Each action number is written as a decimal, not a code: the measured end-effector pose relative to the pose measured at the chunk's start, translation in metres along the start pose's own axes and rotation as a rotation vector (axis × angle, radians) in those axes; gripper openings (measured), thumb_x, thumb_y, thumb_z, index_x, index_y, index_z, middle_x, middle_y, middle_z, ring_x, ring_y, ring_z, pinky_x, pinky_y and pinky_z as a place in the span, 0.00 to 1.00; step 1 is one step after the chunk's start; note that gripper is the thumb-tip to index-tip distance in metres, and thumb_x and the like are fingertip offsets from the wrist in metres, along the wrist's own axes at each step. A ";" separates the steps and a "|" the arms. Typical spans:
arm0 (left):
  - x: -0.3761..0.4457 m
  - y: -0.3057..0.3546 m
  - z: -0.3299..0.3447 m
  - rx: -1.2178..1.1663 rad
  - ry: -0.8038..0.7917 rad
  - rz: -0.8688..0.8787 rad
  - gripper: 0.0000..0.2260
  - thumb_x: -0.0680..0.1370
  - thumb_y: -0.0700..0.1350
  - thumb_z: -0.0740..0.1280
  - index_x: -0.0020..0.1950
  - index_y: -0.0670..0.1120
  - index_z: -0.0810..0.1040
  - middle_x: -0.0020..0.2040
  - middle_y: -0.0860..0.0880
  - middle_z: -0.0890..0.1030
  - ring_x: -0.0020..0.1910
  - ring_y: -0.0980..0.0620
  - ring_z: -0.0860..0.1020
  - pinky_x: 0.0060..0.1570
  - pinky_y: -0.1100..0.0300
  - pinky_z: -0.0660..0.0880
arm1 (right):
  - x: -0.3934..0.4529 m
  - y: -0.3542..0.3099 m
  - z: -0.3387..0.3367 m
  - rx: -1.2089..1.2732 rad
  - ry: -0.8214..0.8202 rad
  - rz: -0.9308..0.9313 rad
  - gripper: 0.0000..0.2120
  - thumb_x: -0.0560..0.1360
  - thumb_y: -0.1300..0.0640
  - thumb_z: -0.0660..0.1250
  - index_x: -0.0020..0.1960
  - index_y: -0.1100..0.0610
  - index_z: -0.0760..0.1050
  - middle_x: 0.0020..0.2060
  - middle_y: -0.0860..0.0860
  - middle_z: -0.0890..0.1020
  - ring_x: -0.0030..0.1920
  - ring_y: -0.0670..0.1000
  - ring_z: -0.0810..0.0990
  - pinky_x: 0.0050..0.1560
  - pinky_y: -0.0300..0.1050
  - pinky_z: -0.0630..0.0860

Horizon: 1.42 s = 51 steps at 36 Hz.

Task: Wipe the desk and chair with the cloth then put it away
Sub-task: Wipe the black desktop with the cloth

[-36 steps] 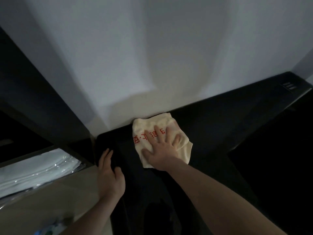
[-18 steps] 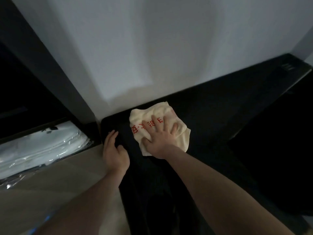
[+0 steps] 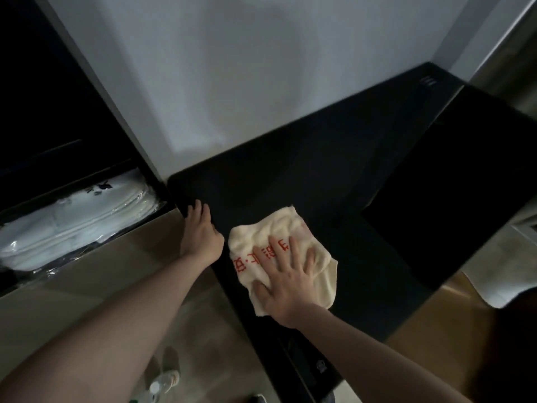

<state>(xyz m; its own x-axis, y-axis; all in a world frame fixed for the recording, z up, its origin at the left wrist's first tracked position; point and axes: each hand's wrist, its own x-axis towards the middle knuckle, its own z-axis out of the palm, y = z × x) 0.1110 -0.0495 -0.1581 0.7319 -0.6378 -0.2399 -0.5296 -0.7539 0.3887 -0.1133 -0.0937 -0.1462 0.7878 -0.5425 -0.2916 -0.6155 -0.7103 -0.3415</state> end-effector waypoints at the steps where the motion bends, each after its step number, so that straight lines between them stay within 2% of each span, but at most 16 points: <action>1: -0.006 0.000 -0.001 0.043 -0.033 0.014 0.28 0.84 0.40 0.54 0.83 0.40 0.50 0.84 0.44 0.45 0.83 0.46 0.44 0.81 0.53 0.46 | -0.013 -0.001 0.004 0.003 0.003 0.009 0.33 0.80 0.34 0.48 0.80 0.37 0.37 0.79 0.45 0.32 0.74 0.56 0.21 0.71 0.68 0.25; 7: -0.044 0.003 -0.009 0.221 -0.236 0.076 0.31 0.86 0.49 0.55 0.83 0.41 0.44 0.84 0.43 0.39 0.83 0.44 0.41 0.81 0.51 0.43 | -0.091 -0.001 0.019 0.036 -0.026 0.053 0.32 0.80 0.34 0.48 0.80 0.35 0.39 0.79 0.43 0.32 0.74 0.54 0.20 0.71 0.69 0.27; 11: -0.064 0.010 -0.012 0.288 -0.367 0.073 0.40 0.83 0.59 0.59 0.83 0.43 0.39 0.82 0.43 0.34 0.82 0.43 0.38 0.80 0.49 0.43 | -0.135 0.008 0.028 0.034 -0.080 0.090 0.33 0.79 0.32 0.48 0.78 0.33 0.37 0.79 0.42 0.32 0.75 0.54 0.21 0.72 0.71 0.30; 14: -0.063 0.013 -0.018 0.347 -0.432 0.065 0.49 0.79 0.66 0.64 0.82 0.43 0.36 0.82 0.43 0.32 0.82 0.42 0.37 0.80 0.47 0.46 | -0.152 0.015 0.032 0.003 -0.052 0.120 0.33 0.78 0.31 0.51 0.79 0.33 0.40 0.81 0.46 0.40 0.78 0.56 0.29 0.71 0.74 0.37; 17: -0.058 0.018 -0.025 0.412 -0.487 0.070 0.55 0.75 0.68 0.67 0.82 0.42 0.35 0.81 0.42 0.31 0.81 0.41 0.36 0.81 0.45 0.48 | -0.152 0.021 0.030 0.014 -0.088 0.145 0.33 0.78 0.32 0.50 0.77 0.29 0.36 0.79 0.42 0.34 0.76 0.55 0.24 0.72 0.72 0.33; 22: -0.057 0.028 -0.029 0.466 -0.536 0.039 0.63 0.69 0.69 0.73 0.81 0.41 0.33 0.81 0.41 0.30 0.82 0.40 0.37 0.79 0.45 0.51 | -0.129 0.041 0.007 0.021 -0.069 0.206 0.32 0.79 0.31 0.49 0.75 0.28 0.33 0.78 0.42 0.30 0.74 0.53 0.20 0.73 0.69 0.28; 28: -0.054 0.037 -0.029 0.481 -0.531 0.009 0.63 0.69 0.67 0.75 0.82 0.41 0.35 0.82 0.40 0.33 0.82 0.39 0.39 0.80 0.44 0.55 | -0.089 0.088 -0.030 0.039 -0.064 0.360 0.33 0.80 0.32 0.46 0.78 0.33 0.33 0.78 0.45 0.28 0.75 0.56 0.23 0.73 0.70 0.30; 30: -0.053 0.037 -0.027 0.471 -0.505 -0.002 0.63 0.68 0.66 0.77 0.82 0.41 0.36 0.82 0.41 0.34 0.82 0.39 0.40 0.79 0.44 0.56 | -0.072 0.101 -0.042 0.121 -0.060 0.476 0.32 0.80 0.32 0.47 0.78 0.33 0.35 0.78 0.43 0.30 0.76 0.56 0.24 0.72 0.72 0.31; 32: -0.052 0.036 -0.026 0.459 -0.478 -0.004 0.64 0.67 0.66 0.78 0.83 0.42 0.37 0.82 0.42 0.35 0.82 0.40 0.42 0.79 0.45 0.58 | -0.055 0.112 -0.055 0.228 -0.040 0.636 0.33 0.79 0.32 0.48 0.79 0.34 0.37 0.79 0.45 0.32 0.77 0.58 0.27 0.72 0.73 0.32; 34: -0.053 0.036 -0.025 0.449 -0.466 -0.003 0.64 0.67 0.66 0.78 0.83 0.42 0.38 0.83 0.42 0.35 0.82 0.41 0.42 0.79 0.45 0.58 | -0.043 0.120 -0.060 0.263 -0.037 0.720 0.36 0.78 0.32 0.48 0.80 0.37 0.36 0.79 0.47 0.31 0.77 0.60 0.28 0.72 0.73 0.33; 40: -0.055 0.042 -0.027 0.451 -0.451 -0.011 0.63 0.66 0.65 0.79 0.83 0.42 0.41 0.83 0.42 0.38 0.82 0.40 0.44 0.77 0.44 0.60 | -0.067 0.101 -0.044 0.239 -0.045 0.671 0.37 0.78 0.31 0.46 0.79 0.41 0.32 0.78 0.51 0.28 0.75 0.62 0.24 0.70 0.75 0.31; 45: -0.059 0.049 -0.032 0.486 -0.431 -0.004 0.62 0.65 0.66 0.79 0.83 0.43 0.44 0.84 0.42 0.41 0.82 0.40 0.47 0.74 0.45 0.66 | -0.097 0.077 -0.031 0.217 -0.125 0.610 0.39 0.80 0.31 0.46 0.79 0.44 0.28 0.76 0.54 0.25 0.73 0.64 0.21 0.70 0.75 0.30; 51: -0.067 0.064 -0.029 0.546 -0.406 -0.009 0.56 0.68 0.63 0.78 0.83 0.46 0.49 0.84 0.44 0.47 0.81 0.41 0.55 0.72 0.47 0.69 | -0.113 0.059 -0.020 0.179 -0.232 0.545 0.42 0.78 0.30 0.46 0.76 0.46 0.23 0.72 0.55 0.19 0.68 0.66 0.16 0.66 0.77 0.28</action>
<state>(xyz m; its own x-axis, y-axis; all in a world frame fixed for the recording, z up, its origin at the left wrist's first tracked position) 0.0399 -0.0506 -0.0912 0.5748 -0.5594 -0.5972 -0.7430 -0.6626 -0.0944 -0.2386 -0.0836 -0.1156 0.3462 -0.6805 -0.6458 -0.9381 -0.2615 -0.2273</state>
